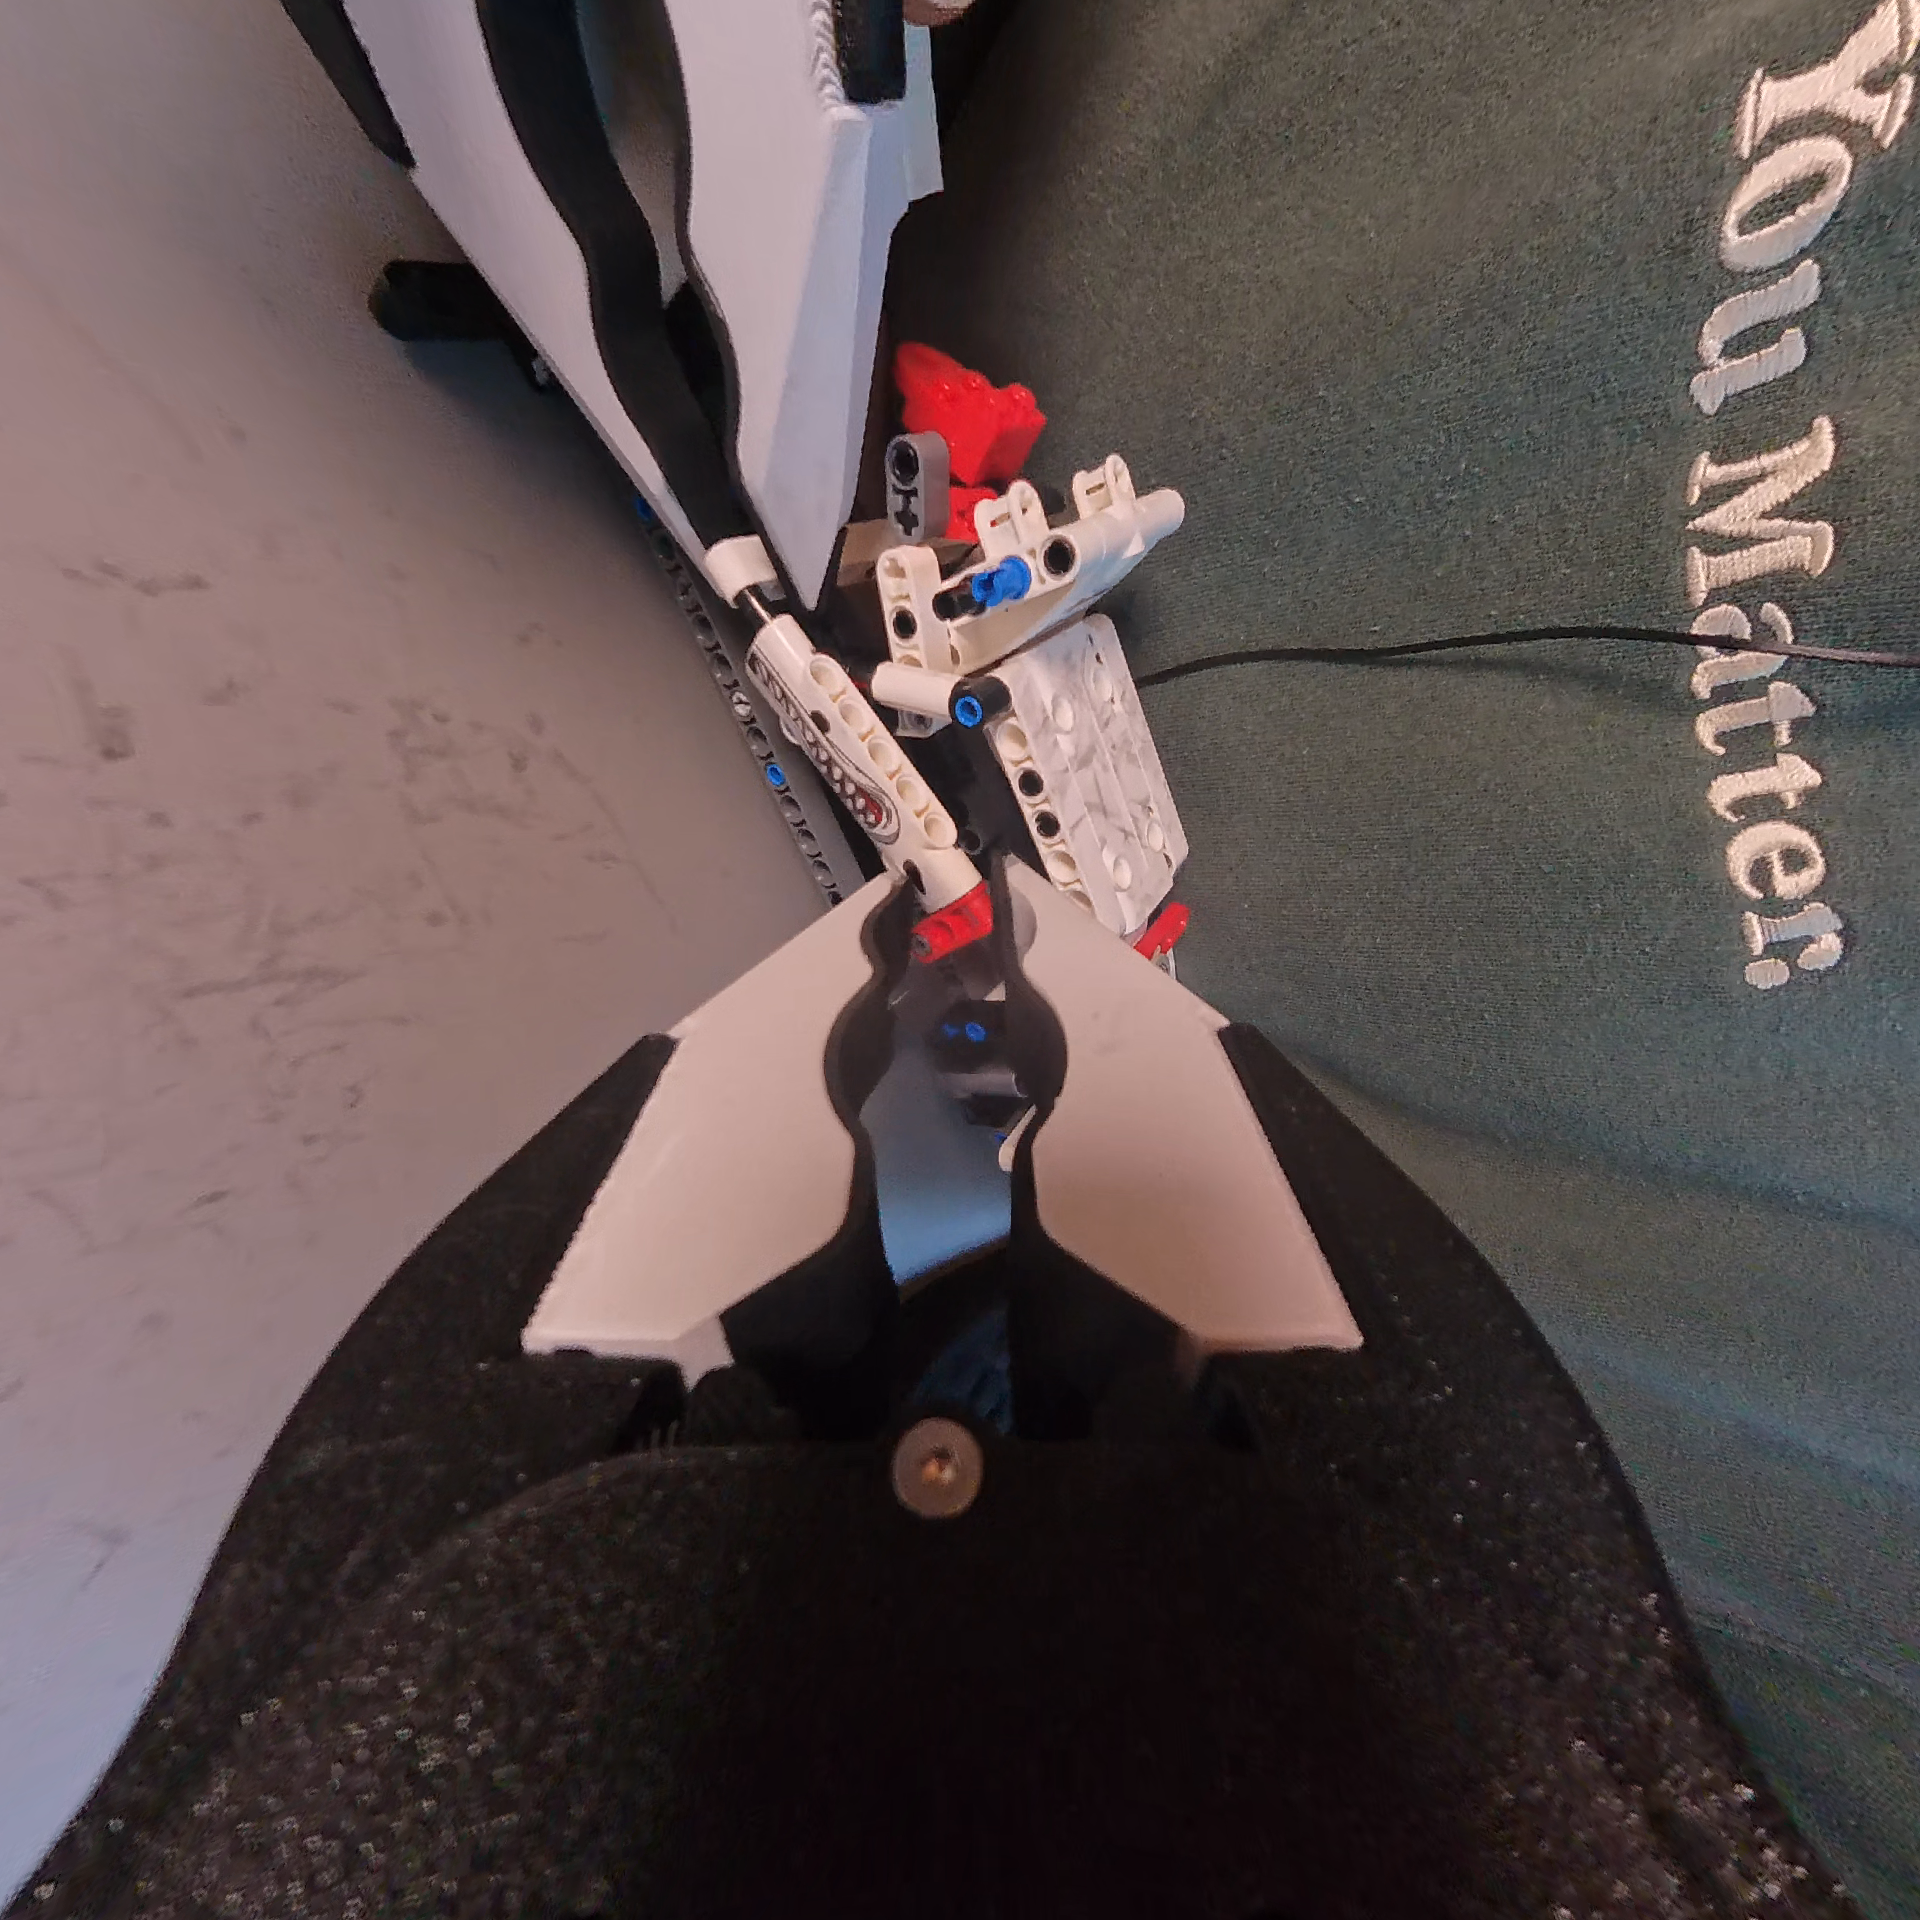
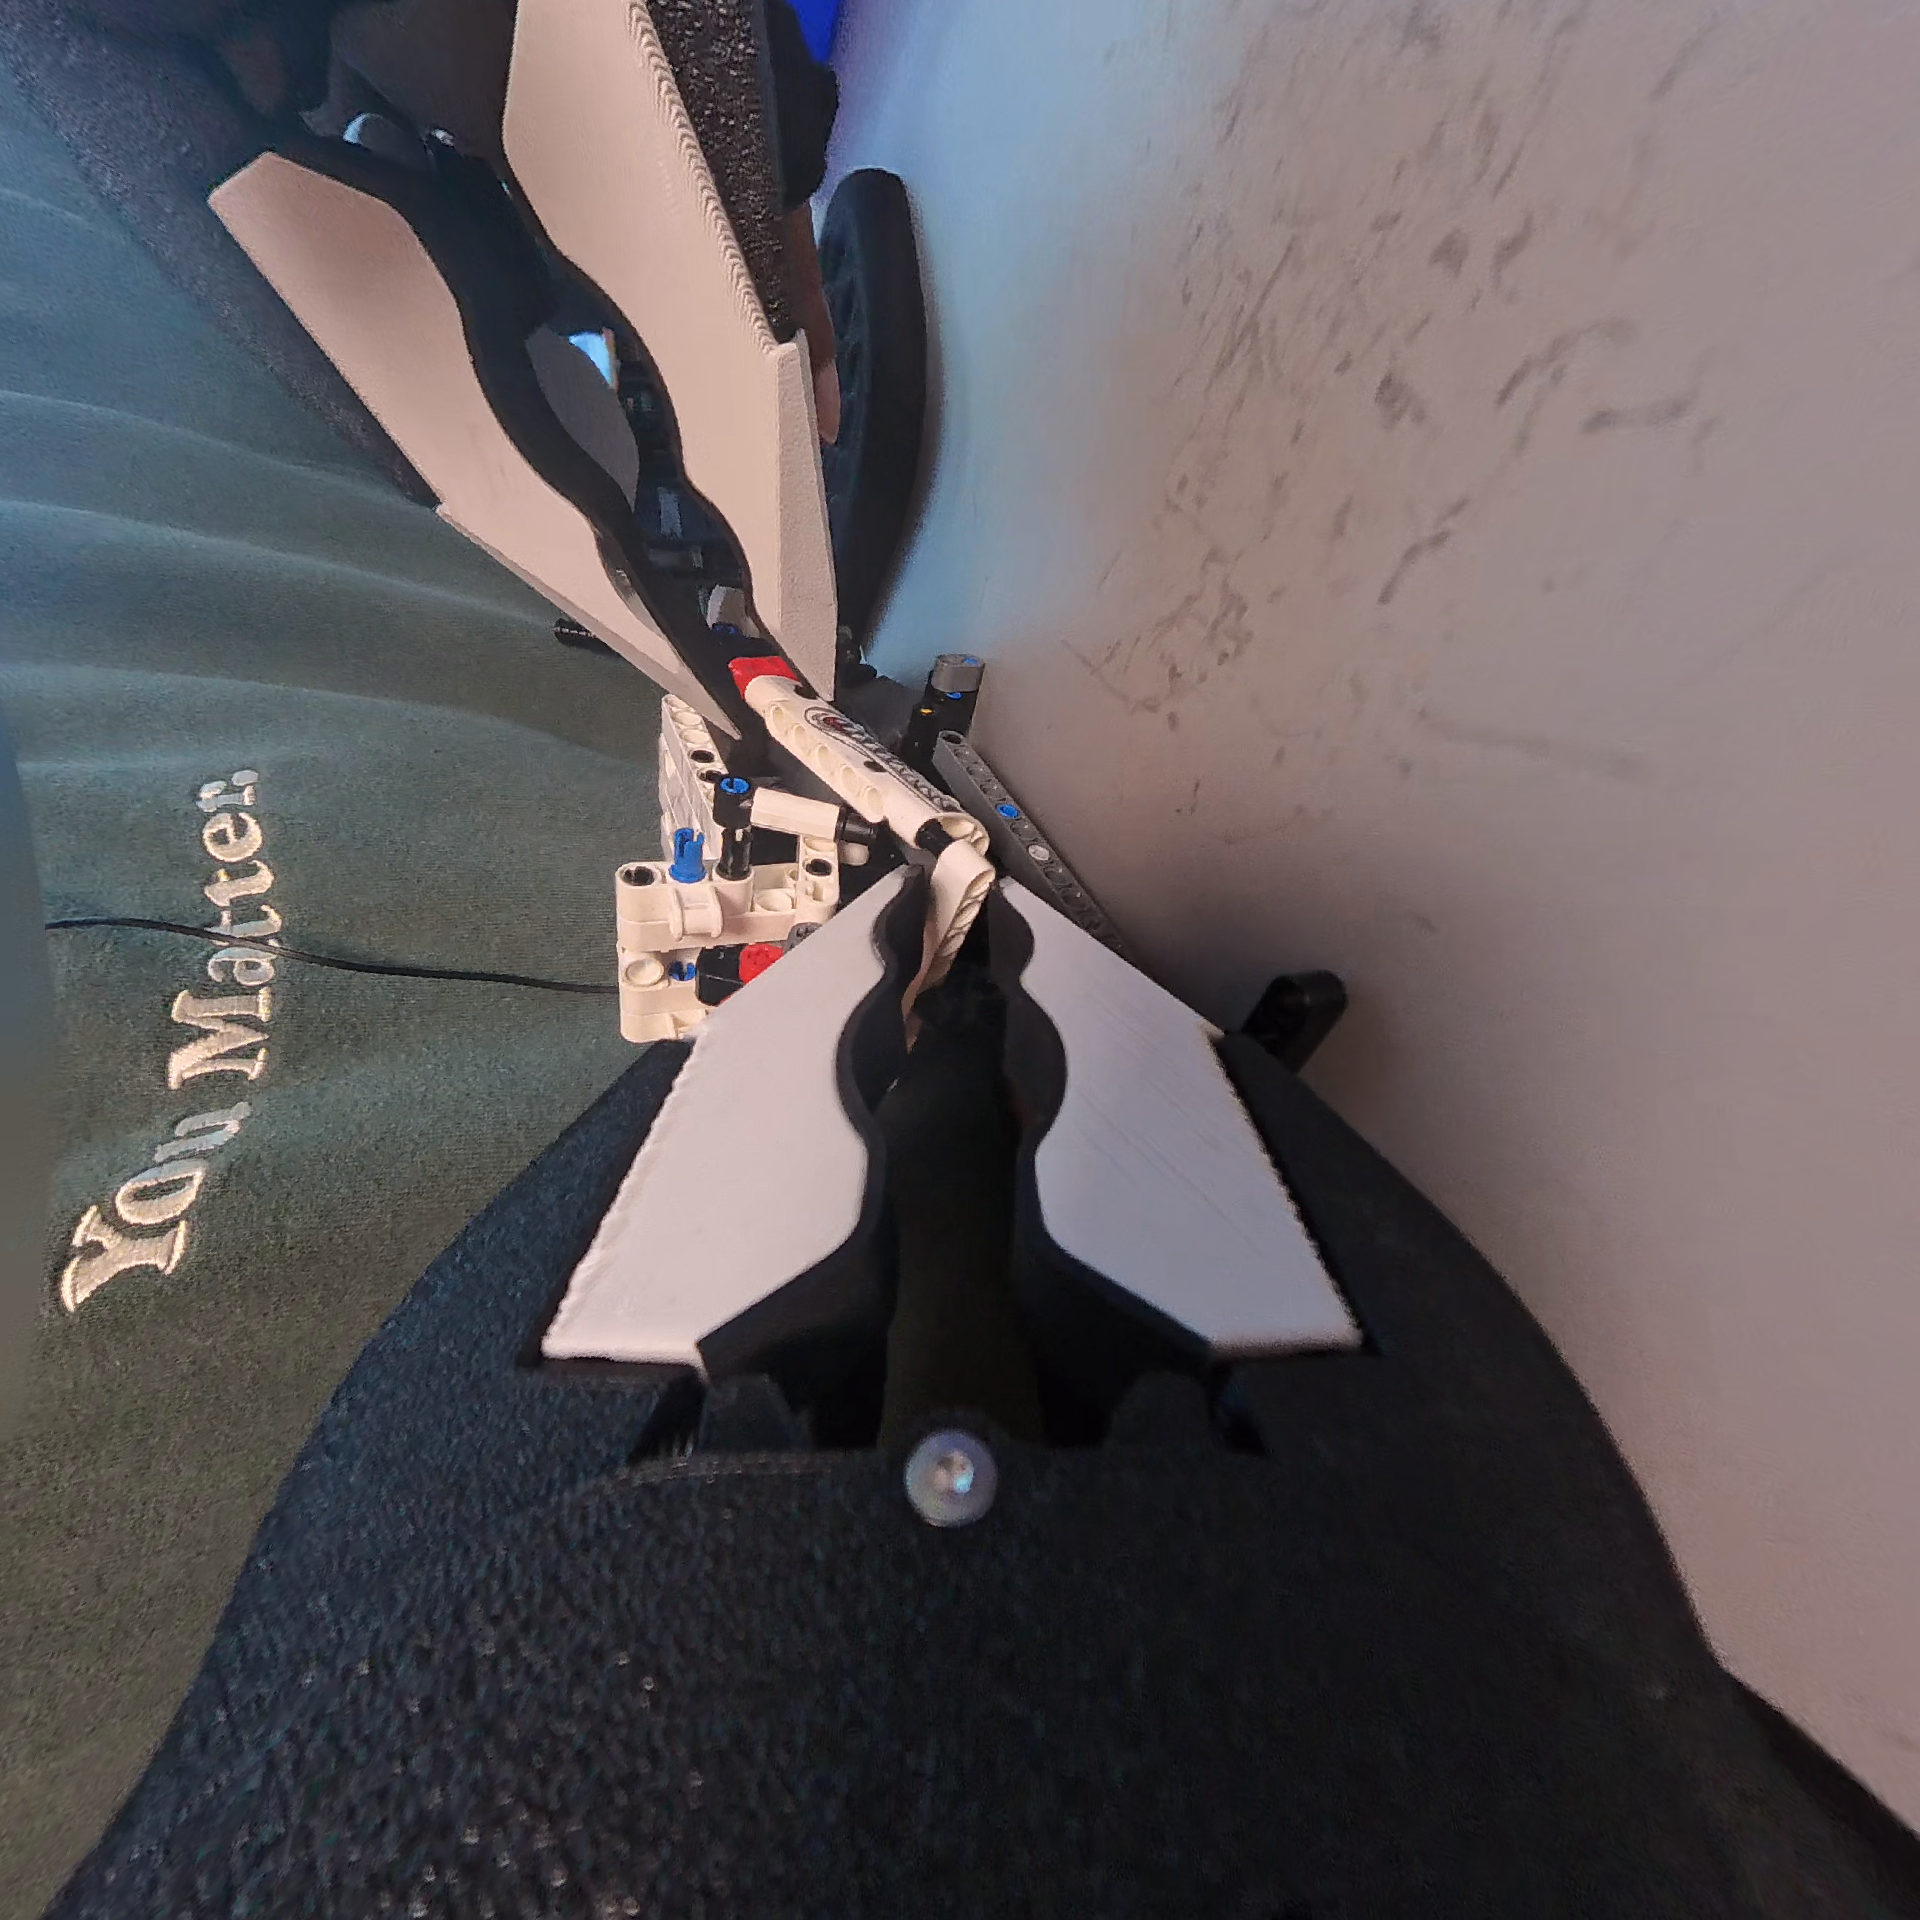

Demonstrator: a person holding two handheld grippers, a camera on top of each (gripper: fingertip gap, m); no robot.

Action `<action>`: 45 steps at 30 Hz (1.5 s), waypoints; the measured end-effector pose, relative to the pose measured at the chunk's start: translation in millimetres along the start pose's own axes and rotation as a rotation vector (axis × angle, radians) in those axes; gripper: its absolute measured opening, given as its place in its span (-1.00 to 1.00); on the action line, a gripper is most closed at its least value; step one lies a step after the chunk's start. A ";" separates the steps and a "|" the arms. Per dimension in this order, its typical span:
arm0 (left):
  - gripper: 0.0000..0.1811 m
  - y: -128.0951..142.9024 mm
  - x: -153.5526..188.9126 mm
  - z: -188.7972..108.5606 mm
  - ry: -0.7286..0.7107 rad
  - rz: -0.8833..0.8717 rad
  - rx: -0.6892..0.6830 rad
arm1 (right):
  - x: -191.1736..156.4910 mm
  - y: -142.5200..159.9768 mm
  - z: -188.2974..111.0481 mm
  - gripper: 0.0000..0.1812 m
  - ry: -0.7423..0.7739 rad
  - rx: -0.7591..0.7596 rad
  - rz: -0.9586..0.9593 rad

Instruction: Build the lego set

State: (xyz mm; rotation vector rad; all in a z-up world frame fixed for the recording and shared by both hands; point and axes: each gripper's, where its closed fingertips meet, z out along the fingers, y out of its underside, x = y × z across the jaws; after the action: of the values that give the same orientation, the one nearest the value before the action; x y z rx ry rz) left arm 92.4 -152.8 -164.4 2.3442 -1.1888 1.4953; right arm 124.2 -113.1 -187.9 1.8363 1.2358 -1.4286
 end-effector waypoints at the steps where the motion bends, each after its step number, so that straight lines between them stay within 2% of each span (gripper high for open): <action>1: -0.84 -0.3 -0.2 -0.2 -0.001 0.003 0.003 | -0.1 -0.1 -0.3 -0.88 -0.003 0.001 -0.006; 6: -0.84 4.5 -1.4 1.3 -0.031 0.089 -0.027 | -2.6 -0.8 -0.5 -0.88 -0.061 0.018 0.000; 11: -0.85 3.4 0.3 0.6 -0.017 0.169 -0.082 | -1.6 0.2 1.0 -0.88 -0.030 -0.032 -0.058; 16: -0.84 -5.8 1.6 -0.8 0.016 0.188 -0.002 | 1.3 2.6 1.0 -0.88 0.008 -0.046 -0.117; 19: -0.83 -7.3 1.8 -0.4 0.033 0.175 0.057 | 1.9 3.2 0.4 -0.89 0.017 -0.046 -0.147; 23: -0.83 -6.8 3.6 -0.1 0.041 0.140 0.064 | 2.9 3.1 2.2 -0.89 0.057 -0.061 -0.152; 32: -0.85 -17.3 7.2 -0.3 -0.027 -0.086 0.124 | 7.6 6.9 0.6 -0.89 0.292 -0.078 -0.182; 45: -0.86 -25.6 10.6 -0.5 -0.034 -0.081 0.137 | 9.2 6.2 2.9 -0.88 0.392 -0.075 -0.291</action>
State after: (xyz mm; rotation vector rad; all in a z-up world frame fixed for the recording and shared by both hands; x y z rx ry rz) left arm 111.2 -140.8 -148.0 2.4817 -1.0152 1.5629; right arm 128.5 -115.1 -198.3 2.0086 1.7860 -1.1719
